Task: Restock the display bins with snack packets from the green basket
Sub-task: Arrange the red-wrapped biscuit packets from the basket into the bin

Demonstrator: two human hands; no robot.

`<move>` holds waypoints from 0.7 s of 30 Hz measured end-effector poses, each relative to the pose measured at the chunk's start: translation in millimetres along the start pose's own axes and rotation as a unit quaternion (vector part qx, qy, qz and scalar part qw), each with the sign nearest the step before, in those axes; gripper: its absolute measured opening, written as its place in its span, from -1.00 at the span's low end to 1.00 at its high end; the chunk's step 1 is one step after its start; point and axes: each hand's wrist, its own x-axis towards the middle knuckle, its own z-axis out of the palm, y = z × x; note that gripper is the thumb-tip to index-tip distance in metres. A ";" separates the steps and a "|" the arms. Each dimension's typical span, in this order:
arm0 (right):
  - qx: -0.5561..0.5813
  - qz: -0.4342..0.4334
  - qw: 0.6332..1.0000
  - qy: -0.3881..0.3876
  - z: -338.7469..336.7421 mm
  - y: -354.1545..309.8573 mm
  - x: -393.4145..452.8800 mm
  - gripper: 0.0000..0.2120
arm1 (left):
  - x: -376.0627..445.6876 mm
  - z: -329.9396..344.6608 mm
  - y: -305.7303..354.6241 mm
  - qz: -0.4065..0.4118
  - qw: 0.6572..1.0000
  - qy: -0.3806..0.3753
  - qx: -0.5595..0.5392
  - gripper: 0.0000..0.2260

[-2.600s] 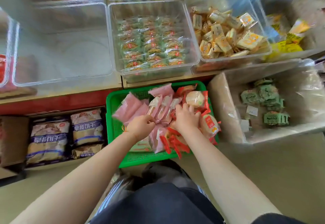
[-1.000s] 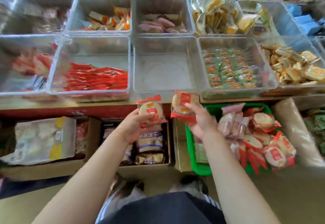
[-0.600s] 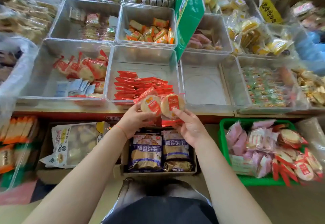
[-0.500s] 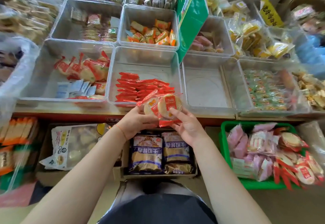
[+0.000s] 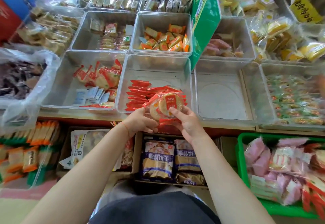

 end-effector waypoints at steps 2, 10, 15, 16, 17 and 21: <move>-0.002 -0.007 1.000 0.000 -3.6 -3.6 5.8 -0.65 | 5.4 1.5 2.1 -0.001 1.000 0.005 -0.019 -0.56; -0.041 0.019 0.997 -0.067 -2.8 -6.7 38.1 -0.61 | 41.3 -17.6 19.2 -0.017 0.968 0.009 -0.249 -0.69; -0.050 0.021 0.998 -0.014 24.9 2.5 61.2 -0.61 | 66.5 -42.3 23.0 -0.004 0.967 0.035 -0.253 -0.85; -0.057 0.016 0.998 0.008 30.1 2.9 67.6 -0.62 | 70.3 -48.6 25.8 0.002 0.965 0.045 -0.258 -0.87; -0.066 0.011 0.997 0.031 34.5 1.2 73.5 -0.65 | 74.1 -55.5 30.1 0.015 0.963 0.056 -0.265 -0.89; -0.046 0.001 0.993 0.109 37.3 -18.9 95.7 -0.76 | 92.6 -85.8 58.2 0.090 0.962 0.121 -0.226 -0.91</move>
